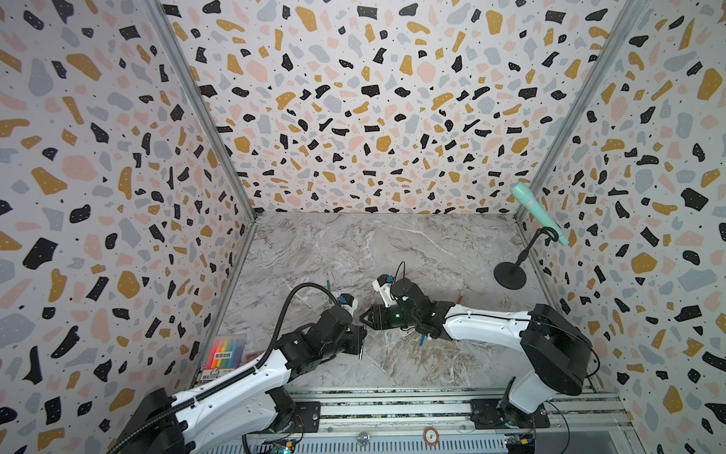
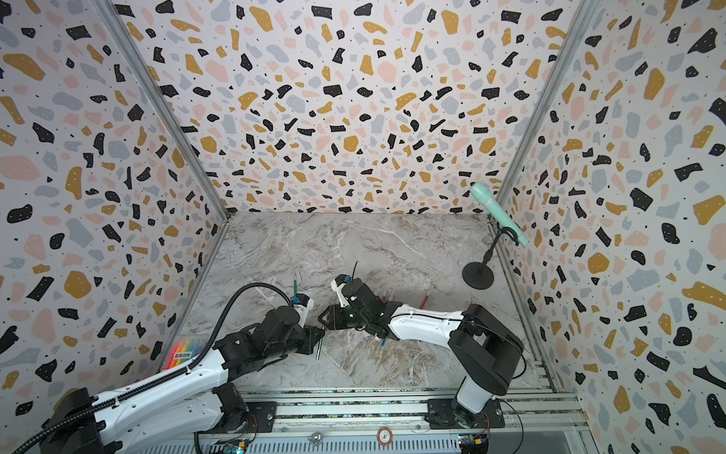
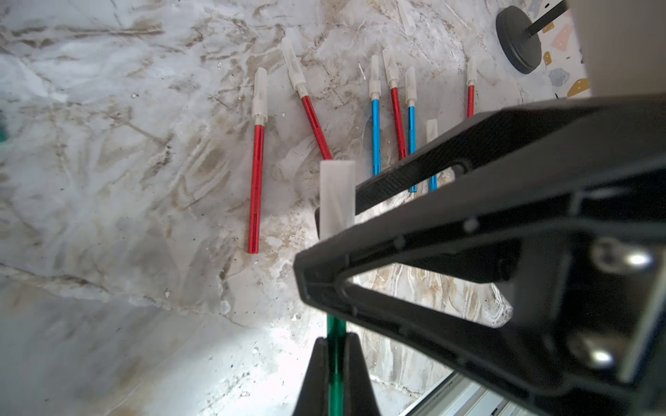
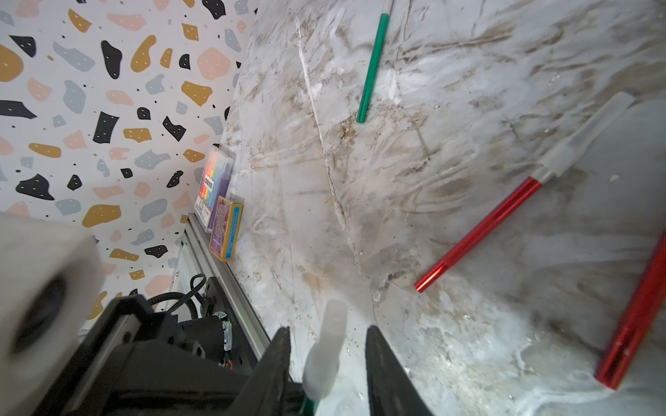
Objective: Remove protective caps from carving knives
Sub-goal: Remove the protective sleeve from the carving knife.
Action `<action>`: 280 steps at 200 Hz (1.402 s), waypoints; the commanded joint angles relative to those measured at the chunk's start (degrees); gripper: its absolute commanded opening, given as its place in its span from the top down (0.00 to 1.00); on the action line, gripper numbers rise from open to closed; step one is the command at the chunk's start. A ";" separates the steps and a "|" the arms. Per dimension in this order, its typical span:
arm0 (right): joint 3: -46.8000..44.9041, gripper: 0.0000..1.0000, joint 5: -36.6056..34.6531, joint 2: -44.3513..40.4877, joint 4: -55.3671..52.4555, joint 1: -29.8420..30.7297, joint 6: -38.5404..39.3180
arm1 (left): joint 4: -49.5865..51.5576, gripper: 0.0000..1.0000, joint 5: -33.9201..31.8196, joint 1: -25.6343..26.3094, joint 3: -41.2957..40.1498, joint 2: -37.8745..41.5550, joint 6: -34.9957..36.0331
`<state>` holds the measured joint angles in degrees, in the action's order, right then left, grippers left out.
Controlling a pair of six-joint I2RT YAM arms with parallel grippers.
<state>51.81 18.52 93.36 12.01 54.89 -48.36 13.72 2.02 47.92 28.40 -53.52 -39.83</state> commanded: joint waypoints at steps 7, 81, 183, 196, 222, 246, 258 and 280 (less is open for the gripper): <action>2.16 0.65 0.24 -0.25 0.39 0.29 -0.69 | -1.41 1.00 -0.25 0.19 -0.91 0.58 -0.14; 3.23 0.87 -0.60 -0.63 -0.06 0.21 0.30 | -1.51 1.00 -0.13 0.25 -2.52 1.13 -0.51; 3.38 1.00 -0.38 -1.64 -0.43 -0.43 0.04 | -2.19 1.00 -0.07 0.41 -4.06 1.80 -1.17; 3.24 1.00 -0.67 -2.27 -0.41 -1.06 -0.01 | -2.38 1.00 -0.06 0.64 -4.45 1.81 -1.53; 3.46 1.00 0.33 -3.06 -0.42 -2.73 -0.20 | -2.60 1.00 -0.26 1.11 -5.02 1.74 -1.91; 4.49 1.00 0.53 -3.21 -1.16 -3.39 0.26 | -2.88 1.00 -0.18 1.63 -5.38 1.16 -2.11; 5.12 1.00 0.18 -3.19 -1.72 -3.48 0.46 | -2.95 1.00 -0.26 1.99 -5.49 0.79 -2.21; 5.62 1.00 -0.09 -3.16 -1.89 -3.95 0.39 | -3.09 1.00 -0.39 2.85 -5.55 0.17 -2.40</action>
<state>53.95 20.84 93.03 9.28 52.56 -48.56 7.44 0.54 49.32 24.71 -52.47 -41.63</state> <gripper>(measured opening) 0.146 0.050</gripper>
